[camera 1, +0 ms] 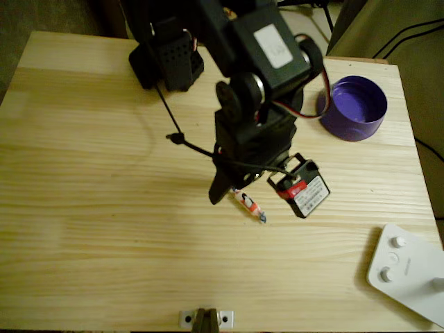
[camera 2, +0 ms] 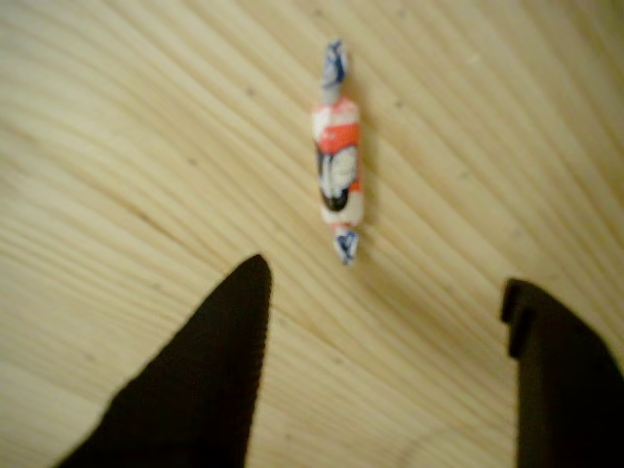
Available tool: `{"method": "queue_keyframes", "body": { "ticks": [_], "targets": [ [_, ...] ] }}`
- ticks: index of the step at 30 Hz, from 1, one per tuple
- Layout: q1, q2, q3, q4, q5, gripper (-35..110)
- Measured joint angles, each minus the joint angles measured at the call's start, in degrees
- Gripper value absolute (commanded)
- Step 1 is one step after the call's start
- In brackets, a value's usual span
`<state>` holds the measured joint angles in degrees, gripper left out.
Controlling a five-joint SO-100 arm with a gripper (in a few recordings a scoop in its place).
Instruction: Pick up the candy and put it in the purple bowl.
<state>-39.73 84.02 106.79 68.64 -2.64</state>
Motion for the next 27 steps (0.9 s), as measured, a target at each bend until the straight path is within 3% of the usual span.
{"method": "queue_keyframes", "body": {
  "ticks": [27],
  "targets": [
    [-0.4, -15.0, -5.4, -8.3, -1.0, 51]
  ]
}}
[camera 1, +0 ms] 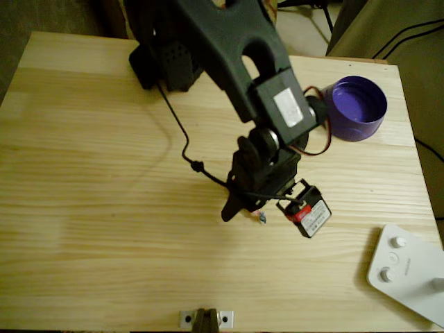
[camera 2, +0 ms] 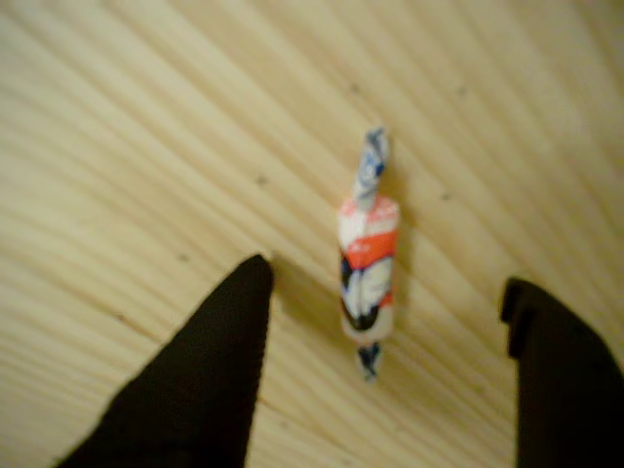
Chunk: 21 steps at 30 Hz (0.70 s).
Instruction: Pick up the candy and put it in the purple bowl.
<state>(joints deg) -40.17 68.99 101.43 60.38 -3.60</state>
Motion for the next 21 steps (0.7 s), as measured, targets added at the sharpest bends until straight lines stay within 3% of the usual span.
{"method": "queue_keyframes", "body": {
  "ticks": [21],
  "targets": [
    [1.0, -2.4, -2.6, 0.5, -0.4, 19]
  ]
}}
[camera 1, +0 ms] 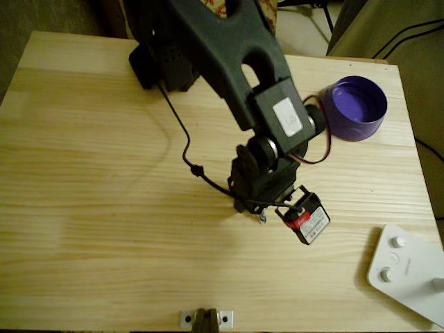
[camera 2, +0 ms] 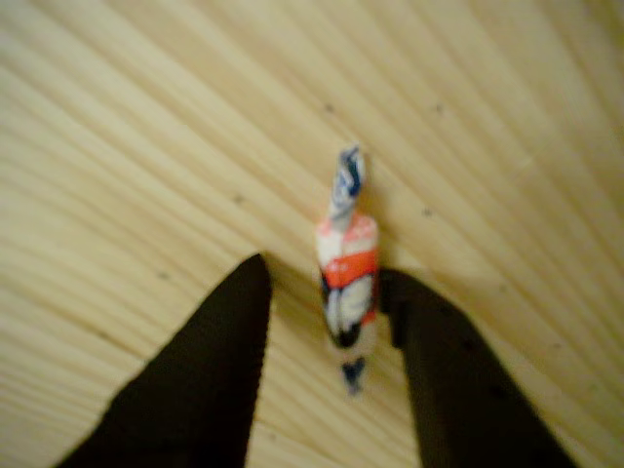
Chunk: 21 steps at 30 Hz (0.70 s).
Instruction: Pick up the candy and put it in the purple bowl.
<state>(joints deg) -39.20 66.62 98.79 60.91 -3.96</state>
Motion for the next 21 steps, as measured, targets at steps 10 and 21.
{"method": "queue_keyframes", "body": {
  "ticks": [10, 21],
  "targets": [
    [0.4, -0.1, 0.0, -0.3, 0.0, 16],
    [2.1, 0.1, 1.0, -2.2, -4.0, 11]
  ]
}}
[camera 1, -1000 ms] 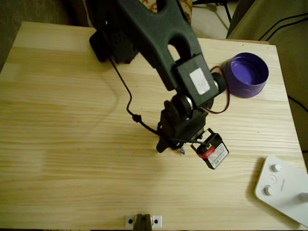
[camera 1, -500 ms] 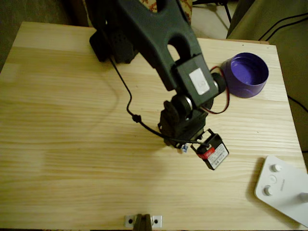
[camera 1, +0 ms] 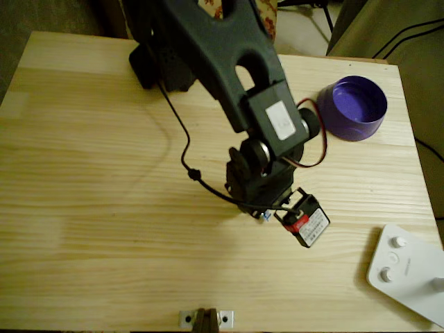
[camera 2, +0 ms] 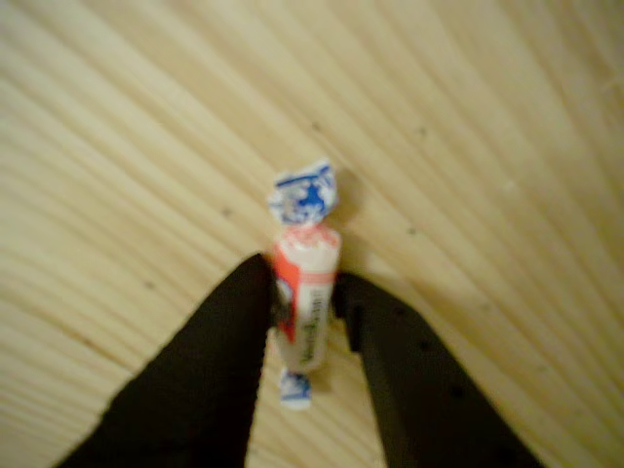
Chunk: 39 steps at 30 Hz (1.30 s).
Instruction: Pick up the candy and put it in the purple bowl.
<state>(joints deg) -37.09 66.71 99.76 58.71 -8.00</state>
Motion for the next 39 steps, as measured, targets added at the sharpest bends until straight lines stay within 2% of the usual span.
{"method": "queue_keyframes", "body": {
  "ticks": [7, 16, 24, 33, 39],
  "targets": [
    [0.7, 1.1, 1.4, -1.2, -1.7, 6],
    [3.4, 6.9, 2.5, 1.7, 1.8, 6],
    [6.9, 23.0, 2.5, 3.5, 8.3, 5],
    [6.2, 40.9, 3.3, 8.0, 12.0, 5],
    [-1.6, 52.4, 3.3, 11.1, 11.5, 3]
  ]
}}
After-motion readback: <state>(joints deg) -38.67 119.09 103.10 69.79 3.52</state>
